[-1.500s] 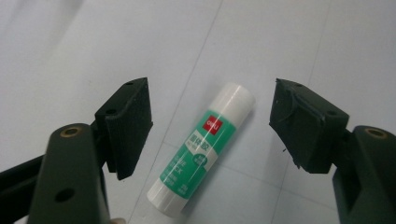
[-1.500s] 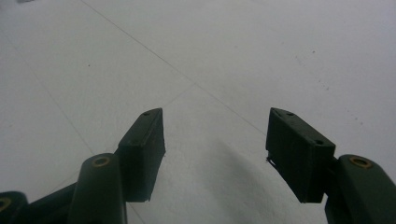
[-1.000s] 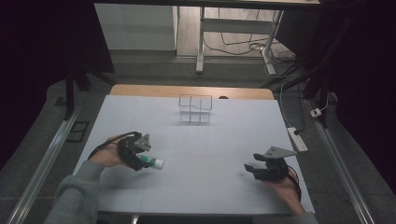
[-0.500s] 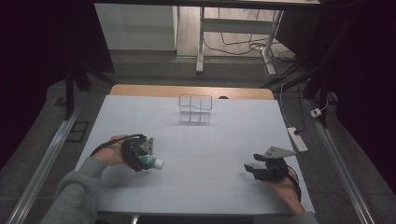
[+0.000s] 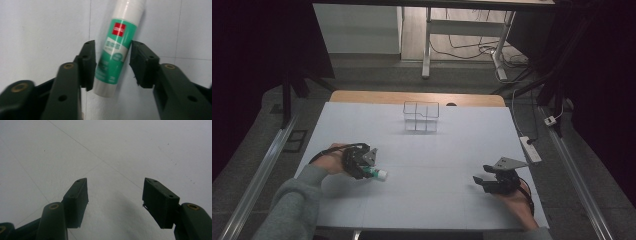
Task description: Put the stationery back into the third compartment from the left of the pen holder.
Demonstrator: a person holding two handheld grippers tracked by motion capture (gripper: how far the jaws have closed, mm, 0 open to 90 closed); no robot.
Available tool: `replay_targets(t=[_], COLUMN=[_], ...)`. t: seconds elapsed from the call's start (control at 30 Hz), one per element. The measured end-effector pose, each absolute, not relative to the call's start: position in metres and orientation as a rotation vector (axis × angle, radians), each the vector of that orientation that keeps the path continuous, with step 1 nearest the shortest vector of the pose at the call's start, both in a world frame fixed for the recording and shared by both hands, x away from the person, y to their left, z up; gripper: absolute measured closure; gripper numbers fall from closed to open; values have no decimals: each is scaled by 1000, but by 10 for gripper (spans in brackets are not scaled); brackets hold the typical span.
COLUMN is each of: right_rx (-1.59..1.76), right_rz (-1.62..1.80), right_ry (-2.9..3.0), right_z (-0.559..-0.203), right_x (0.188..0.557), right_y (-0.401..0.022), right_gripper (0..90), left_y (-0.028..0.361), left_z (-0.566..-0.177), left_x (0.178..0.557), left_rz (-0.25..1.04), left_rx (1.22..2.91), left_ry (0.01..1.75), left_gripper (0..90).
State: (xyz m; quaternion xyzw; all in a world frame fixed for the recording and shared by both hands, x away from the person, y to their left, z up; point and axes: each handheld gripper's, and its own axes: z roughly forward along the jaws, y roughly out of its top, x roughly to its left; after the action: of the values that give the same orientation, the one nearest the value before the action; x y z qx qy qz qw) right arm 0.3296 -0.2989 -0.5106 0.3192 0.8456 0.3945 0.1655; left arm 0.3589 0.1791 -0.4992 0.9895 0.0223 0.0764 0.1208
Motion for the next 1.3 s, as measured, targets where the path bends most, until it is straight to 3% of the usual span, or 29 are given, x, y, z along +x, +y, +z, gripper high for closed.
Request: replay_targets(t=[0.13, 0.4, 0.97, 1.3], right_rx=[912, 913, 924, 923], right_rz=[1121, 1125, 1157, 1182], right_ry=[2408, 2405, 2374, 2355], right_z=[-510, -511, -508, -507], right_x=[330, 330, 329, 328], right_y=[-299, -300, -300, -299], right_gripper=[363, 363, 363, 363], left_y=[176, 178, 191, 184], left_z=[-506, -505, -493, -489], left_x=[358, 356, 350, 341], left_rz=[254, 284, 309, 325], left_rx=[2933, 2921, 2605, 2456], left_ry=[21, 19, 428, 524], left_gripper=[646, 656, 655, 655])
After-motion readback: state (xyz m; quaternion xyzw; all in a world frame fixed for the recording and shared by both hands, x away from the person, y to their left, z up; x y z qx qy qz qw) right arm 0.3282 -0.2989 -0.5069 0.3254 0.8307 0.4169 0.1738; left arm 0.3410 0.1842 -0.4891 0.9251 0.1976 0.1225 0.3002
